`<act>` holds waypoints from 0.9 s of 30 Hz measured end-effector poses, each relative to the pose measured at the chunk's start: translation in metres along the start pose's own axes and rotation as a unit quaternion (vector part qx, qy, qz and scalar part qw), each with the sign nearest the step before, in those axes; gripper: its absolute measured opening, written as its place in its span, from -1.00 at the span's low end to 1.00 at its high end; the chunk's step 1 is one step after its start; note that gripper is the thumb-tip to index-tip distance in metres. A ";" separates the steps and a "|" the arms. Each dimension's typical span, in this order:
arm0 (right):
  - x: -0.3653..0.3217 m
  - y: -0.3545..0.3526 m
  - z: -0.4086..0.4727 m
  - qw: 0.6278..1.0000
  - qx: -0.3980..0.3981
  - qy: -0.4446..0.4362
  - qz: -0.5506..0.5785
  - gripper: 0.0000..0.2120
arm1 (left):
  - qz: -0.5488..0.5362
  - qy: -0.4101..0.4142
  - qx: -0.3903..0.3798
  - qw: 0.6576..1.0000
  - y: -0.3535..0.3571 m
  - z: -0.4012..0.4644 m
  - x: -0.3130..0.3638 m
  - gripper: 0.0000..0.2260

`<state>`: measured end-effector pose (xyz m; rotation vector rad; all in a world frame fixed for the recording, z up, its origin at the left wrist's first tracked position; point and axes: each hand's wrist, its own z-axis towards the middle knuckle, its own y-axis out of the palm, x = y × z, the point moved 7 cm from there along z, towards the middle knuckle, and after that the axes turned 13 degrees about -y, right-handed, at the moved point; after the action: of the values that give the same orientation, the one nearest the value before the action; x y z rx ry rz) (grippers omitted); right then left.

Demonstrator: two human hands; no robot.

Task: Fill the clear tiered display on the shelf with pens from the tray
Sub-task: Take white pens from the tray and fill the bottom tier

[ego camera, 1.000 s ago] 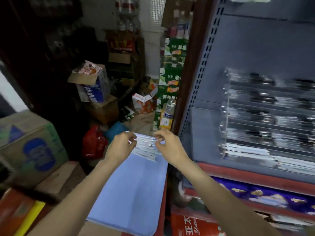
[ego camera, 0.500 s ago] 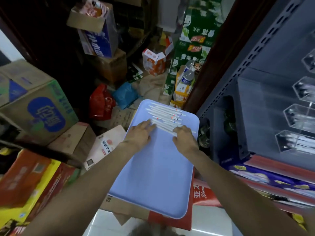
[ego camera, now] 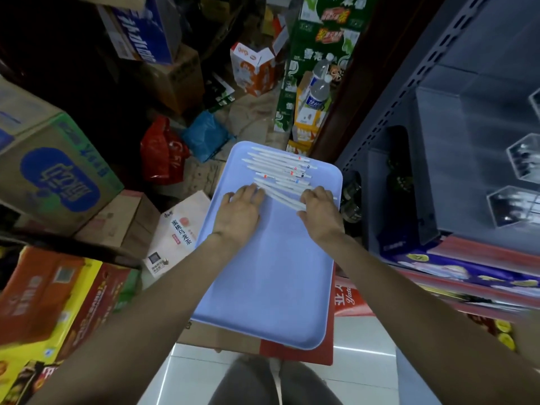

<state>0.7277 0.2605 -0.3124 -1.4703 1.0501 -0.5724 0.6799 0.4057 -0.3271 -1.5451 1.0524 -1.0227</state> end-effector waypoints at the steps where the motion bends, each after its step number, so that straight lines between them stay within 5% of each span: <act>1: 0.001 0.001 0.000 1.000 -0.004 0.000 0.003 -0.71 | 0.000 0.003 0.006 1.000 0.001 0.000 0.002 -0.49; 8: -0.001 0.011 -0.002 0.994 -0.089 -0.006 0.066 -0.68 | -0.111 -0.022 -0.040 0.993 0.012 -0.005 -0.001 -0.49; 11: 0.004 0.016 -0.006 0.985 -0.081 0.019 0.149 -0.84 | -0.223 -0.032 -0.064 0.972 0.016 -0.008 -0.003 -0.50; 12: 0.006 0.015 -0.008 0.980 -0.067 0.030 0.184 -0.76 | -0.271 -0.041 -0.064 0.959 0.014 -0.010 -0.002 -0.52; 15: 0.009 0.008 -0.017 0.954 0.001 0.050 0.296 -0.59 | -0.392 -0.118 -0.068 0.910 0.006 -0.015 -0.003 -0.63; 19: 0.001 -0.020 -0.033 0.905 0.038 0.022 0.423 -0.68 | -0.612 -0.144 -0.144 0.764 -0.024 -0.029 0.024 -0.82; 23: -0.005 -0.069 -0.053 0.897 0.079 -0.025 0.434 -0.75 | -0.680 -0.120 -0.137 0.711 -0.072 -0.040 0.058 -0.87; 25: 0.000 -0.099 -0.069 0.906 0.100 -0.040 0.410 -0.79 | -0.687 -0.098 -0.116 0.711 -0.097 -0.045 0.078 -0.88; 27: 0.009 -0.129 -0.088 0.922 0.107 -0.063 0.366 -0.77 | -0.659 -0.062 -0.060 0.747 -0.123 -0.052 0.097 -0.88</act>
<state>0.6948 0.1958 -0.1732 -0.8148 1.2868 -0.0465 0.6742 0.3191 -0.1862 -2.4434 -0.2994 -1.7028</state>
